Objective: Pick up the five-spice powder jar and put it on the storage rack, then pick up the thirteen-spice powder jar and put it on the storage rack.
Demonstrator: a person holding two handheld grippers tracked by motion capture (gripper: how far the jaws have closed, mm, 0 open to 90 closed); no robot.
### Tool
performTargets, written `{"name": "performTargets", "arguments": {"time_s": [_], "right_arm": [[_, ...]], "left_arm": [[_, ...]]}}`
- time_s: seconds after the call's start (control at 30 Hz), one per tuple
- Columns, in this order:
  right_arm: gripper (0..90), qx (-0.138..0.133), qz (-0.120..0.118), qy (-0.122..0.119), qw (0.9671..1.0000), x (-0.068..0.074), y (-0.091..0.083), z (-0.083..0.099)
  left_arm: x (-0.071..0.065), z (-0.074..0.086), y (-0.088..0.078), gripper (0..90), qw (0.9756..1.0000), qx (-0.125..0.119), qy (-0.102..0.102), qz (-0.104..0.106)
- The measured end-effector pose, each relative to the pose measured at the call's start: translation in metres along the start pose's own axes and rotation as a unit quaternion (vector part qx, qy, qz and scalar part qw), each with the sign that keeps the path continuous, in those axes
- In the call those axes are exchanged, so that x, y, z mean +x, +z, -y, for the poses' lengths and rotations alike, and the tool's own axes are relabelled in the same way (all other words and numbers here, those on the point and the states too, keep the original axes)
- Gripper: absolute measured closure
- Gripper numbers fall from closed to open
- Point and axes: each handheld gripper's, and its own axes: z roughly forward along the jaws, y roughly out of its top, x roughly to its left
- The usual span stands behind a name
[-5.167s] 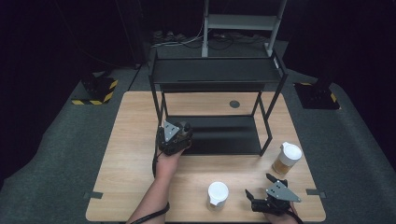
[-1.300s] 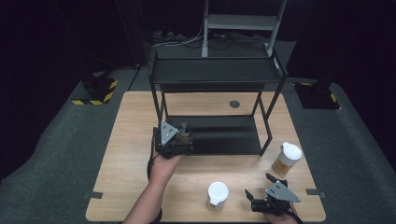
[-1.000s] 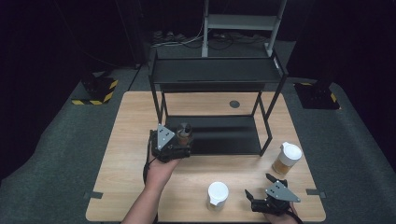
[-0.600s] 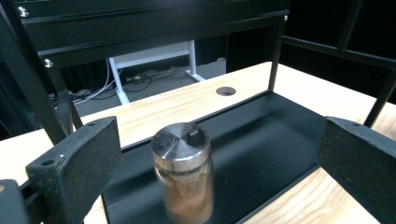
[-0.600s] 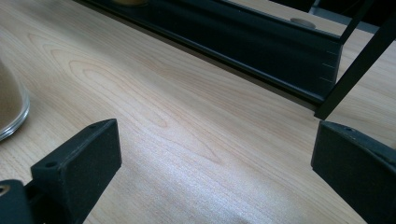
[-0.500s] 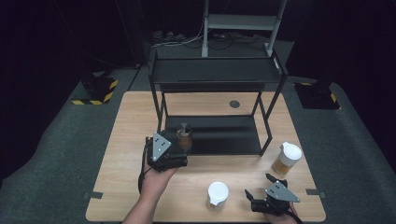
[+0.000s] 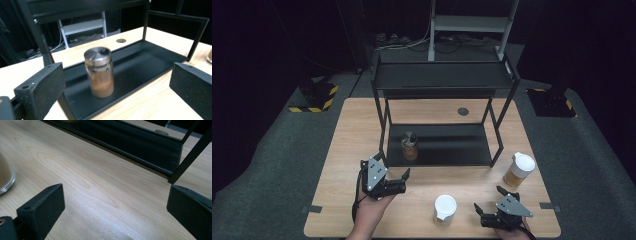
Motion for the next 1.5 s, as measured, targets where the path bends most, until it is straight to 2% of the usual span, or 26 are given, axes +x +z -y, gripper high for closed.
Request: {"name": "performTargets", "arguments": {"time_s": [0.23, 0.3, 0.43, 0.67, 0.87, 0.93, 0.97, 1.03, 1.17, 1.3, 1.4, 1.5], "right_arm": [[1.1, 0.000, 0.000, 0.000, 1.0000, 0.000, 0.000, 0.000], [1.1, 0.000, 0.000, 0.001, 1.0000, 0.000, 0.000, 0.000], [1.1, 0.000, 0.000, 0.002, 1.0000, 0.000, 0.000, 0.000], [1.1, -0.001, 0.003, 0.002, 1.0000, 0.001, 0.000, 0.000], [0.3, 0.000, 0.009, 0.004, 0.9999, 0.003, 0.000, 0.000], [0.3, -0.001, 0.010, 0.008, 0.9999, 0.002, 0.000, 0.000], [0.3, -0.001, 0.011, 0.011, 0.9999, 0.002, 0.000, 0.001], [0.3, -0.002, 0.015, 0.016, 0.9997, 0.003, 0.000, 0.000], [0.3, -0.003, 0.012, 0.009, 0.9999, 0.004, -0.001, 0.001], [0.3, -0.008, 0.014, 0.005, 0.9999, 0.005, -0.001, 0.003], [0.4, -0.010, 0.014, 0.006, 0.9998, 0.004, -0.002, 0.003], [0.5, -0.013, 0.017, 0.000, 0.9998, 0.006, -0.003, 0.005]], "left_arm": [[0.001, 0.018, -0.011, 0.4, 1.0000, 0.009, 0.000, -0.003], [0.004, 0.027, -0.015, 0.4, 0.9999, 0.013, -0.011, -0.002], [0.005, 0.036, -0.019, 0.4, 0.9997, 0.020, -0.014, -0.004], [0.010, 0.060, -0.023, 0.4, 0.9982, 0.057, -0.016, -0.004], [0.013, 0.072, -0.022, 0.4, 0.9959, 0.090, -0.003, -0.009], [0.013, 0.074, -0.022, 0.4, 0.9956, 0.094, -0.002, -0.008], [0.013, 0.073, -0.020, 0.4, 0.9942, 0.107, 0.009, -0.010], [0.011, 0.073, -0.020, 0.4, 0.9943, 0.104, 0.020, -0.011], [0.002, 0.067, -0.015, 0.4, 0.9903, 0.126, 0.058, -0.015], [0.001, 0.065, -0.013, 0.7, 0.9885, 0.133, 0.071, -0.009], [0.001, 0.064, -0.012, 0.7, 0.9882, 0.135, 0.070, -0.010], [0.001, 0.065, -0.013, 0.8, 0.9880, 0.133, 0.080, -0.002]]}}
